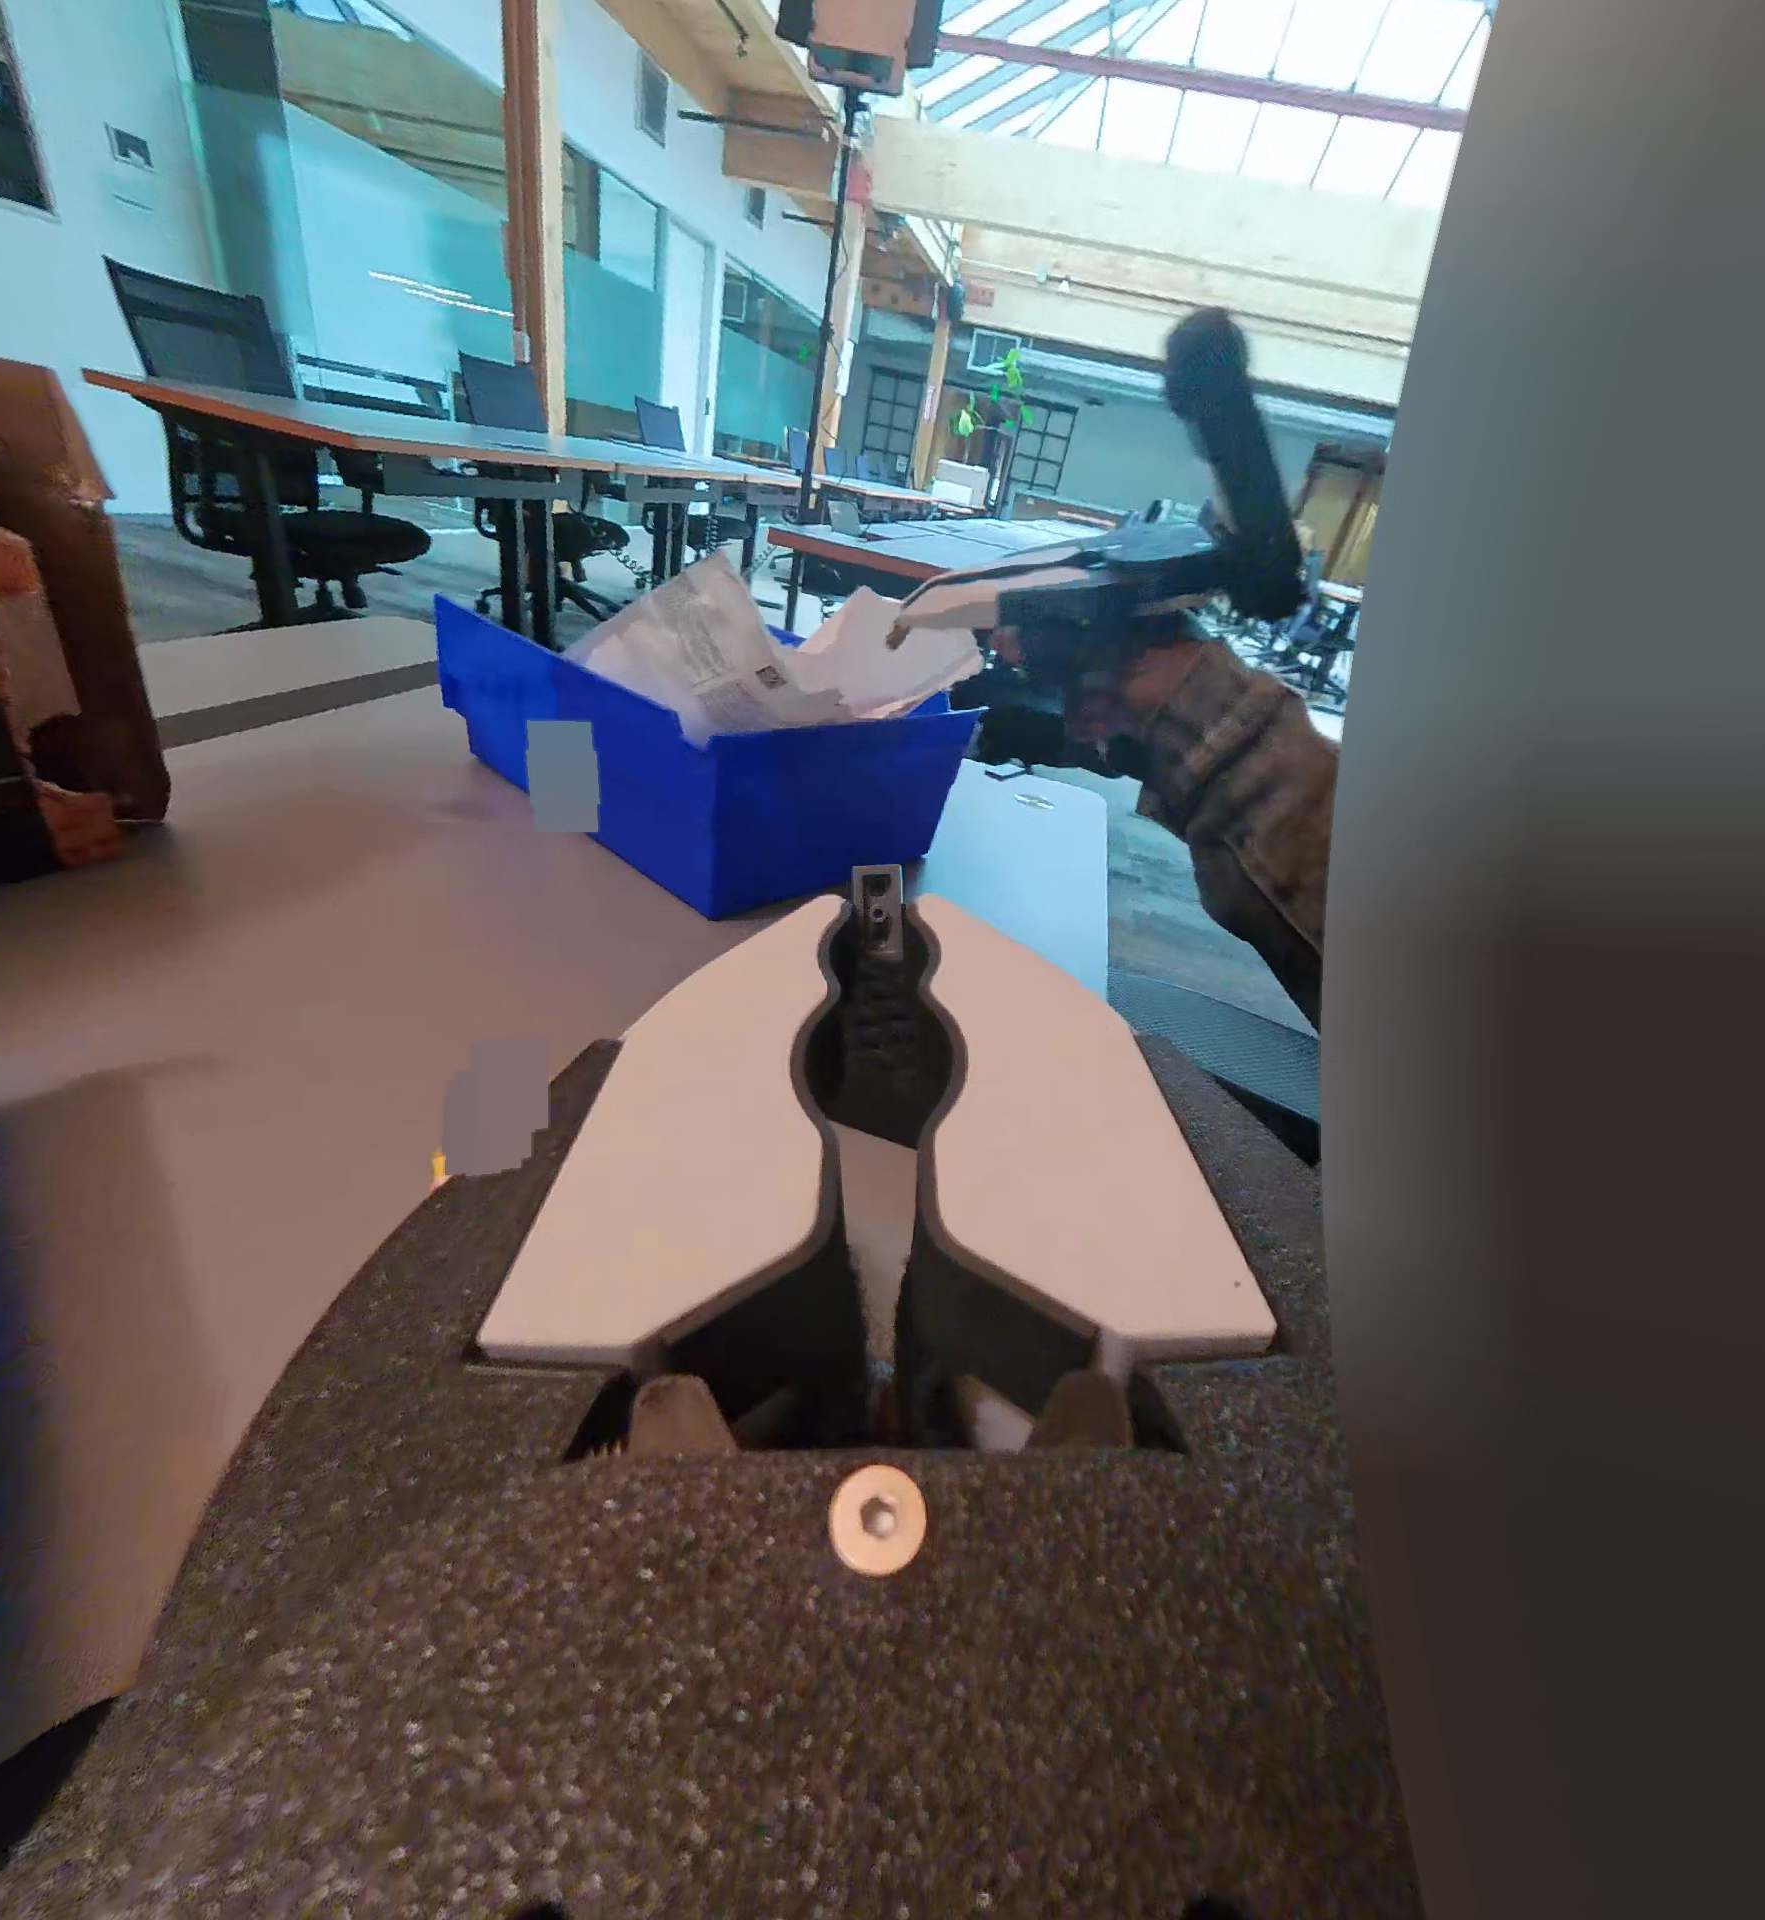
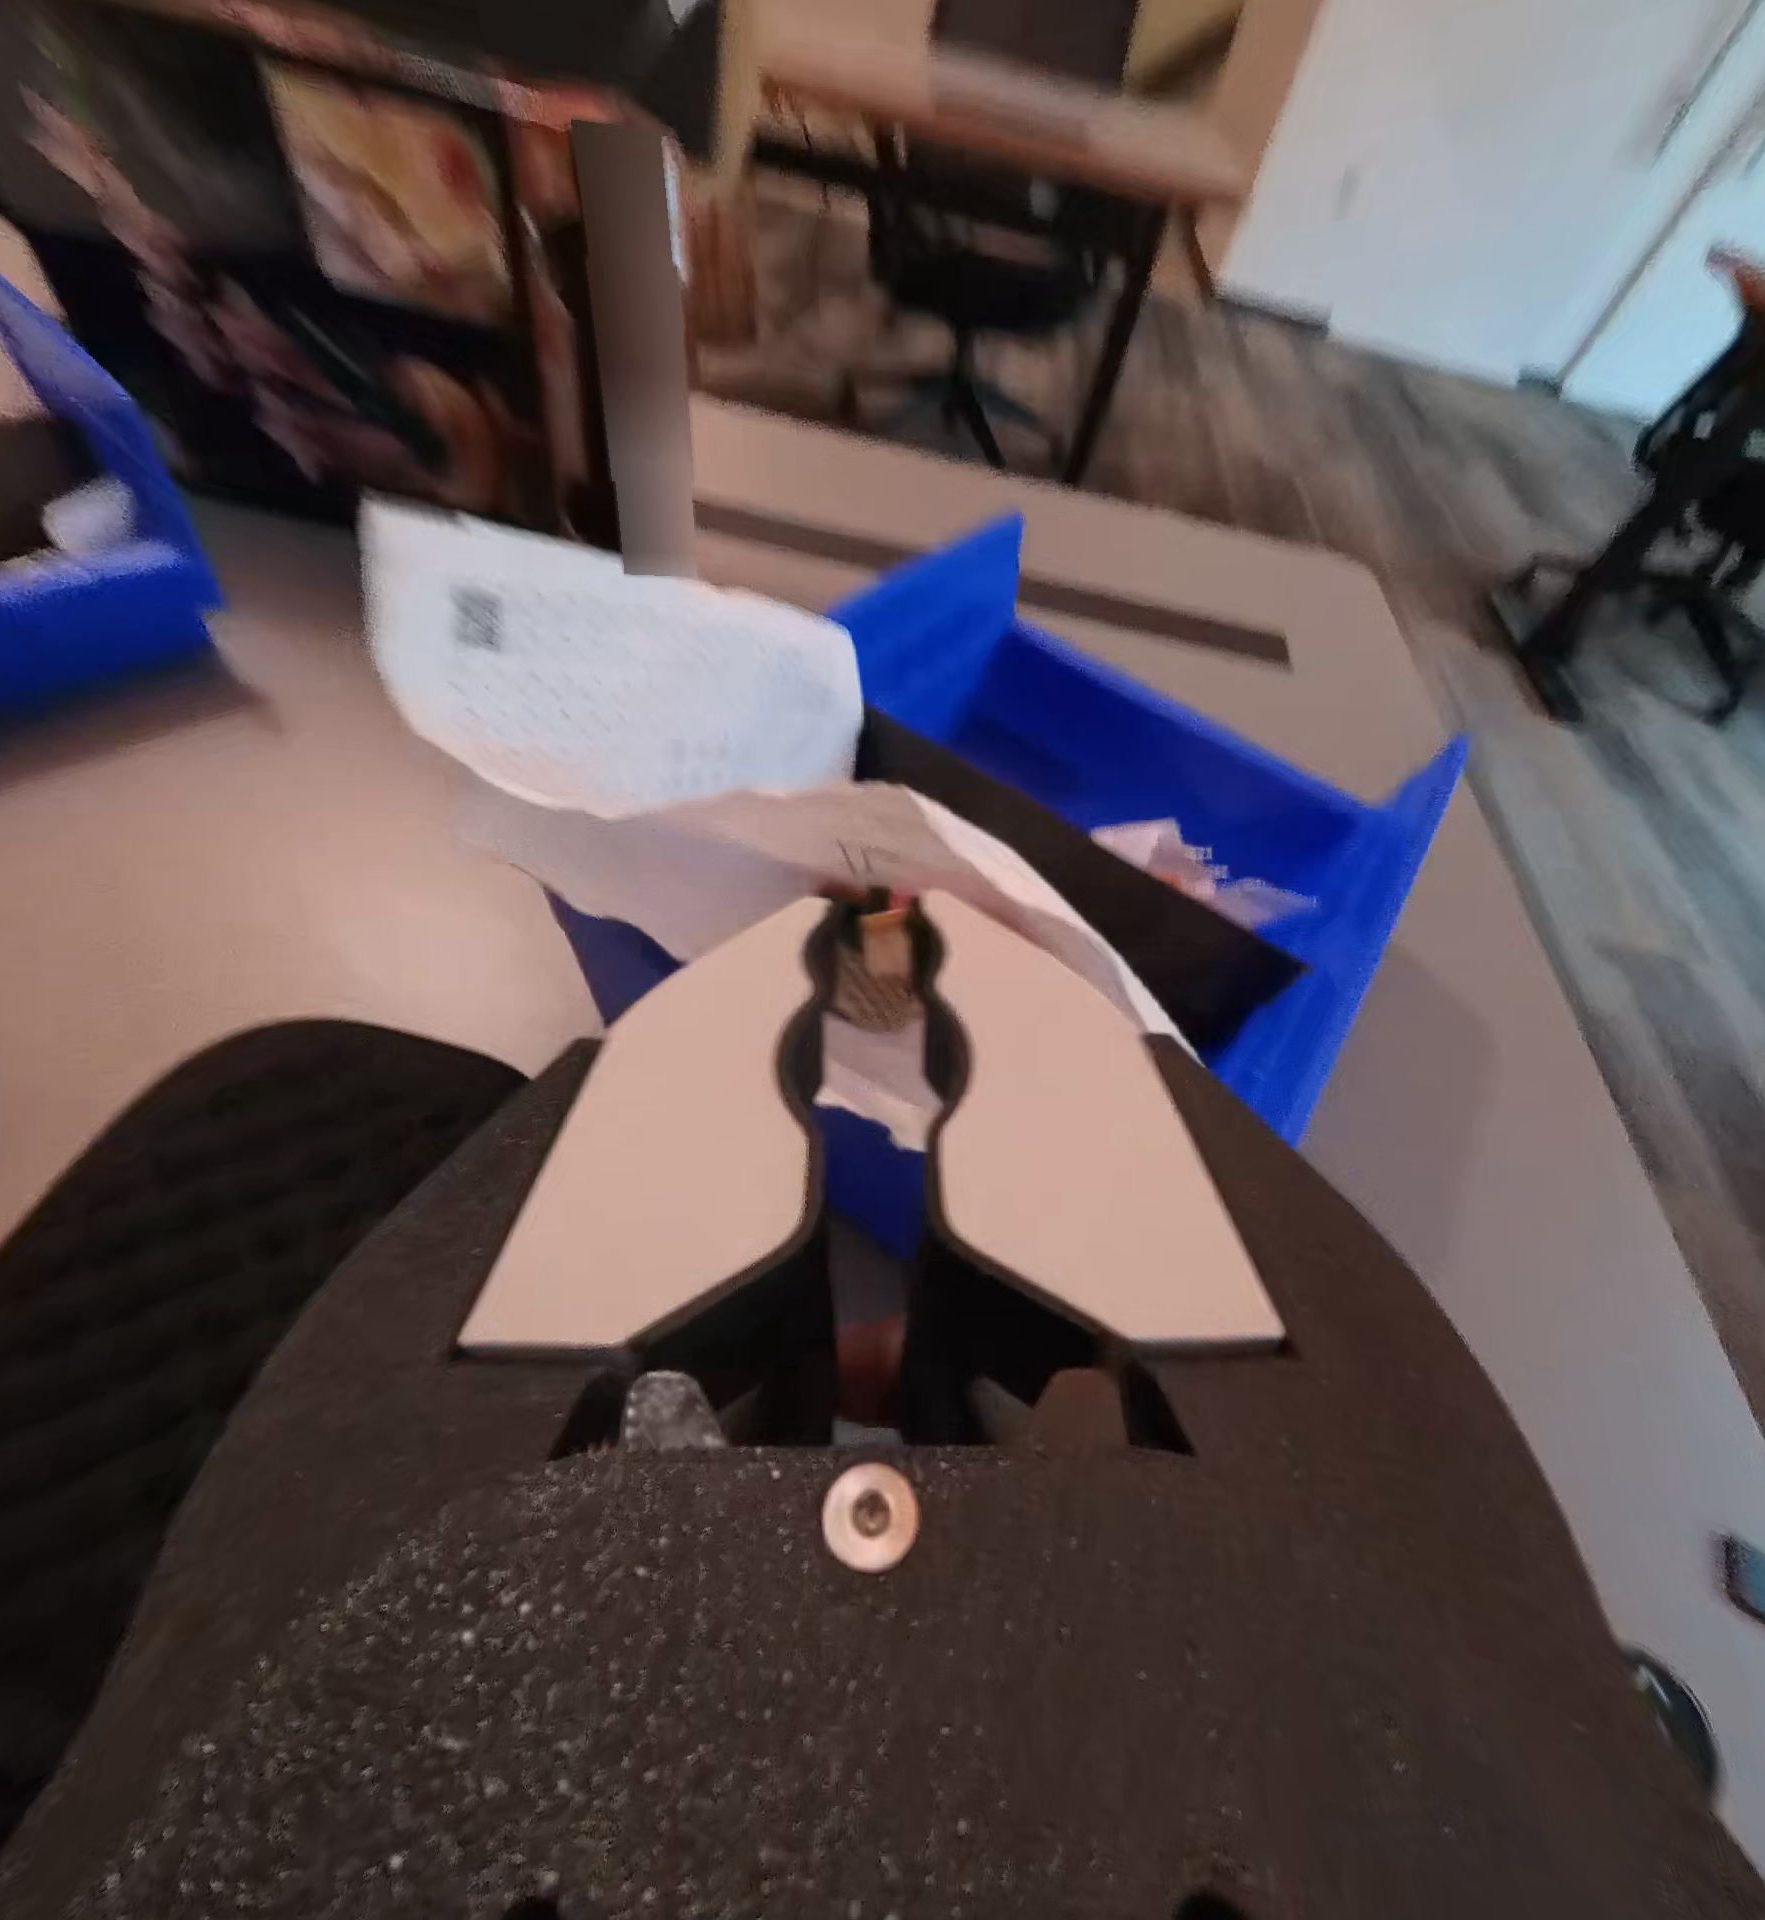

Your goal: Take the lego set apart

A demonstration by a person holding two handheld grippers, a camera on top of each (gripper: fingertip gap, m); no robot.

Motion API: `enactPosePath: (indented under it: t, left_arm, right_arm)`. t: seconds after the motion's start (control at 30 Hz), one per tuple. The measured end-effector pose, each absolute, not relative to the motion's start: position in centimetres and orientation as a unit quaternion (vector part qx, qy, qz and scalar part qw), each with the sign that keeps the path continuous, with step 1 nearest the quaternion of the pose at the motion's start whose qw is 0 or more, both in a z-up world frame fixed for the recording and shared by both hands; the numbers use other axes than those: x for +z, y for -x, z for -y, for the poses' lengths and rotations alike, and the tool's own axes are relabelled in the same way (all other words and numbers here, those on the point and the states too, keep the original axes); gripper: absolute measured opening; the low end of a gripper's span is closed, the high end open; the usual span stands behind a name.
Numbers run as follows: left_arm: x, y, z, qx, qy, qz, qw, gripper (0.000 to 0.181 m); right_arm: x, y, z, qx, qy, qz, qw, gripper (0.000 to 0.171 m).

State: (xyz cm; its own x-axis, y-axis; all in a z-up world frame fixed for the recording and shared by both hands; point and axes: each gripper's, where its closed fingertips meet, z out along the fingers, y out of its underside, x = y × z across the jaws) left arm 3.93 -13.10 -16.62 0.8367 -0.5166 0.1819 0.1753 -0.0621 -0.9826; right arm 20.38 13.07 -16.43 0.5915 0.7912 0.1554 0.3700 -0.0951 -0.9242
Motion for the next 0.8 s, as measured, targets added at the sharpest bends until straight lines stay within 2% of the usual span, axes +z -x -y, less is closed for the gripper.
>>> enactPosePath:
  t: [0.03,0.07,0.2,0.3,0.4,0.5,0.8]
  left_arm:
    - [-16.6,-4.1,13.1,-0.257,0.682,-0.128,0.673,0.007]
    - [-16.7,-4.2,13.0,-0.255,0.683,-0.128,0.672,0.007]
    - [-16.7,-4.3,12.8,-0.272,0.681,-0.118,0.670,0.007]
    - [-16.1,-5.3,13.0,-0.362,0.654,-0.109,0.655,0.007]
    - [-15.3,-6.9,14.0,-0.483,0.617,-0.116,0.610,0.007]
    - [-15.6,-8.6,14.9,-0.538,0.616,-0.147,0.556,0.008]
    - [-17.7,-11.0,16.3,-0.531,0.668,-0.227,0.468,0.007]
  right_arm:
    - [-17.2,-20.4,-13.5,0.191,0.728,0.409,0.516,0.027]
    - [-17.5,-20.3,-13.7,0.196,0.733,0.407,0.509,0.034]
    - [-16.0,-19.5,-12.8,0.211,0.682,0.422,0.559,0.034]
    - [-13.4,-15.5,-4.3,0.306,0.494,0.569,0.582,0.028]
    - [-14.4,-12.6,6.7,0.375,0.293,0.715,0.512,0.027]
    - [-14.5,-11.5,12.6,0.436,0.188,0.755,0.452,0.019]
    - [-16.8,-9.5,16.7,0.409,0.082,0.841,0.343,0.013]
